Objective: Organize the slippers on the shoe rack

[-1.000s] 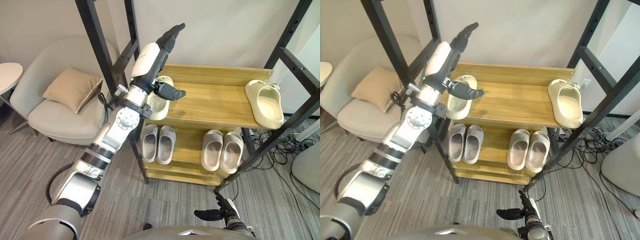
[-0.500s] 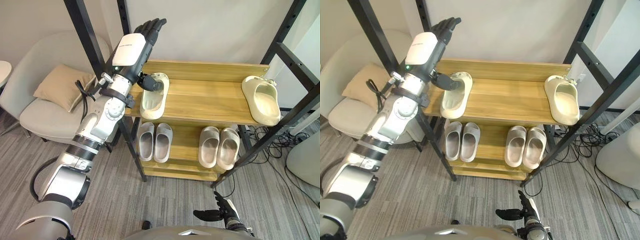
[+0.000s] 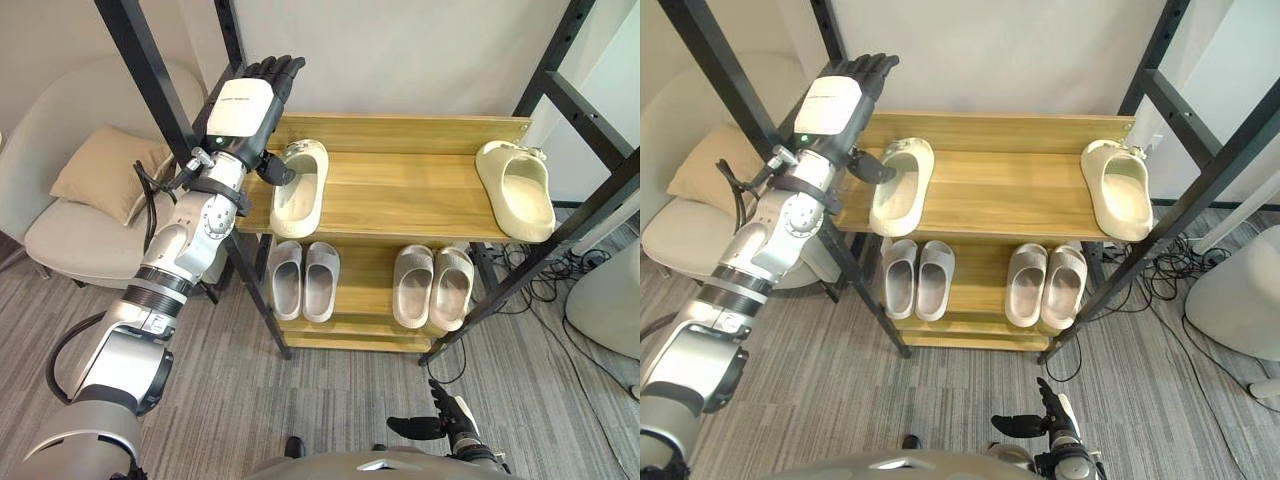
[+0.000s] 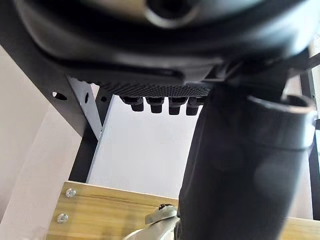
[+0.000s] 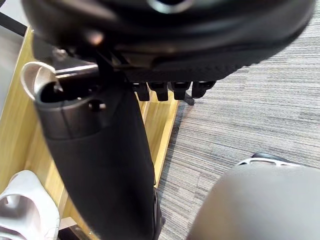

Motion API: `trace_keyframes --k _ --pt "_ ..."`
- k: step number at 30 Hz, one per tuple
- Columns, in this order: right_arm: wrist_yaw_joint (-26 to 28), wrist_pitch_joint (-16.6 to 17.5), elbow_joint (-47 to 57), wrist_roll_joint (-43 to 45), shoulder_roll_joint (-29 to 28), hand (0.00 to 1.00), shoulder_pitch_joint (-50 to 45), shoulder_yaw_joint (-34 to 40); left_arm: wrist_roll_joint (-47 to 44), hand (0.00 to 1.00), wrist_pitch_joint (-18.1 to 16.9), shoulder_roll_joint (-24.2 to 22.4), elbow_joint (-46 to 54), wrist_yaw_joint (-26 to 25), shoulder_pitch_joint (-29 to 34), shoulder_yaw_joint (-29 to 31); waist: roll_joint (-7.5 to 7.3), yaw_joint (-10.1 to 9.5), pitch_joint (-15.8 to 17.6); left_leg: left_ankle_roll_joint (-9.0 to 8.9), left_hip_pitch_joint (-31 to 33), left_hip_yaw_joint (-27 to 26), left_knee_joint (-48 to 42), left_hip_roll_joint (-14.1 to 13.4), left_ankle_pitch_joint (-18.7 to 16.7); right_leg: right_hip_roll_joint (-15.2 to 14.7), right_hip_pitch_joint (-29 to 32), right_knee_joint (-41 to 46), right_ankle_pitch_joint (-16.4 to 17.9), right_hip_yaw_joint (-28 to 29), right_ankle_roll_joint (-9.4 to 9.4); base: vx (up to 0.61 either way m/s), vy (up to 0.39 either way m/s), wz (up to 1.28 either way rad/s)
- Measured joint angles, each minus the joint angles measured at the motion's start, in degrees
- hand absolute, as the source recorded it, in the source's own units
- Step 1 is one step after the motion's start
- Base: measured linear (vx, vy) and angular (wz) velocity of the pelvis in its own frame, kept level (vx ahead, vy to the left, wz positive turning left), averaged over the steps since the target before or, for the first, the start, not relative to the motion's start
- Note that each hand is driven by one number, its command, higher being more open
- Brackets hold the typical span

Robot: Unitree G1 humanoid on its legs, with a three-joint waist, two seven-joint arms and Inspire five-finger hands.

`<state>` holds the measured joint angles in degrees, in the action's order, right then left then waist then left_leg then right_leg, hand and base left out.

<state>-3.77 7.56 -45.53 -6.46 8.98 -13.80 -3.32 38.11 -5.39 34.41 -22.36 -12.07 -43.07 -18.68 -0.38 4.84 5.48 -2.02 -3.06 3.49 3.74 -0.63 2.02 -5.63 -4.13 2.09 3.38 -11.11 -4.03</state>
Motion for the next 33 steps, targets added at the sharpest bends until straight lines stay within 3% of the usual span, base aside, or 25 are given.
trace_keyframes --k 6,7,33 --pt "-0.1 0.0 0.0 0.0 0.2 1.0 -0.7 0.1 0.7 1.0 1.1 0.0 -0.8 0.0 0.0 0.0 0.29 0.07 0.3 -0.13 0.0 -0.8 0.0 -0.2 -0.1 0.2 -0.1 -1.2 -0.9 0.6 0.02 0.0 0.002 -0.07" --pt "-0.1 0.0 0.0 0.0 0.2 1.0 -0.7 0.1 0.7 0.0 1.1 0.0 -1.0 -0.1 0.0 0.0 0.34 0.08 0.3 -0.14 0.0 -1.0 0.0 -0.2 -0.1 0.2 -0.1 -1.2 -1.0 0.7 0.03 -0.01 0.006 -0.05" --pt "-0.6 0.0 0.1 -0.1 0.1 1.0 -1.6 1.5 -1.5 0.0 2.4 -1.0 -5.2 -0.7 0.0 2.2 1.18 -0.05 1.7 -0.64 0.2 -2.5 0.0 -1.4 -0.3 1.5 0.0 -3.2 -2.6 2.2 0.48 0.0 0.001 -0.03"
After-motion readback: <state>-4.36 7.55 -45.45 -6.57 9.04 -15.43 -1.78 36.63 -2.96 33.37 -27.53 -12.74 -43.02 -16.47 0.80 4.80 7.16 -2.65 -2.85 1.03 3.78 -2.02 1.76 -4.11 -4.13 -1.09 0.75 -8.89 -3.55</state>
